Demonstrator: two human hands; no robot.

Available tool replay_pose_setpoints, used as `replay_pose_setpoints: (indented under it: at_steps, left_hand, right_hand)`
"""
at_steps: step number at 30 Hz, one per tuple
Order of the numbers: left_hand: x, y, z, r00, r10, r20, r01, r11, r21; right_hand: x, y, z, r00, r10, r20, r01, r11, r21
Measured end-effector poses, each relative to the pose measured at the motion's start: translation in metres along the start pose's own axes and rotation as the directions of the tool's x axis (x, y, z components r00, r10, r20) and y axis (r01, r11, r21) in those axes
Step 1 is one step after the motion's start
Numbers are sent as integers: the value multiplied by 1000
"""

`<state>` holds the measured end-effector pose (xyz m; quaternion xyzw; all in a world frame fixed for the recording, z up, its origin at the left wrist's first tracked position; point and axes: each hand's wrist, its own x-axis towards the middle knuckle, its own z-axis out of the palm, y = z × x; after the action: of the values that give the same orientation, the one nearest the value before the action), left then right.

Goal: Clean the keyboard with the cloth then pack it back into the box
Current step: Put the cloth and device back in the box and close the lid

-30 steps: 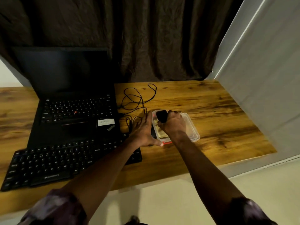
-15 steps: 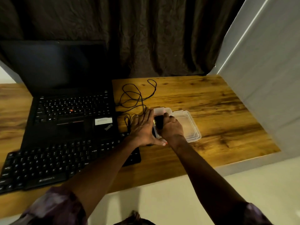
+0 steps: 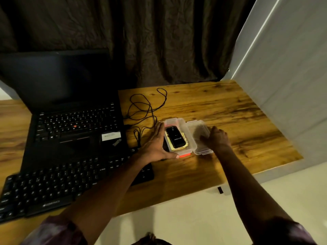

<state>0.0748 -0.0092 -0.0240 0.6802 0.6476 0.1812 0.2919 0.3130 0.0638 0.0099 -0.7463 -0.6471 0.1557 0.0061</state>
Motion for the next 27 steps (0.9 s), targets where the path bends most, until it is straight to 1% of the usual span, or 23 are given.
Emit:
replay_pose_setpoints:
  at_steps: [2,4,7,9,11,13,15,17,19,21,22,25,27]
  left_hand:
    - [-1,1,1,1000,-17,24,18,1000,-21]
    - [-2,3,1,999,-18,29,18,1000,-9]
    - [-5,4,-1,999,-26,47,26,1000,-8]
    - [-6,4,0,998,-27,62,28,1000,-12]
    - [-7,4,-1,998,-32,60,33,999,-8]
    - [-9,7,-2,998,-32,60,32,1000,0]
    - [-10,10,-4,998,-18,53,18,1000,0]
    - [-9,10,-4,998,-18,56,18,1000,-3]
    - [-8,9,-2,998,-35,57,36,999,-18]
    - [-8,10,-2,999,-48,17,49,997,-64]
    - [-9,11,-2,999,-48,-10,47,995,-92]
    - [-10,14,-4,998,-60,-6,58,987,-148]
    - [-8,10,-3,998,-60,10,61,987,-146]
  right_hand:
    - [-2,6,16,999,-14,43,12,998,63]
    - [-5,4,21,1000,-22,11,21,993,116]
    - [-4,-1,15,1000,23,-16,-20,981,191]
    - [-1,-2,7,998,-10,-60,25,968,248]
    - [3,-4,-5,993,-63,-104,96,931,353]
    - [-2,-14,-20,976,-132,-174,191,902,386]
    - [-12,-28,-30,938,-185,-292,289,884,368]
    - [-28,-46,-35,907,-256,-334,352,897,268]
    - [-49,-66,-34,900,-346,-264,380,921,90]
    - [-65,-86,-28,884,-434,-170,432,900,-56]
    - [-71,-93,-22,882,-454,-130,442,890,-112]
    - [-77,-98,2,901,-432,-32,423,895,-142]
    - [-84,-98,14,897,-442,4,436,882,-181]
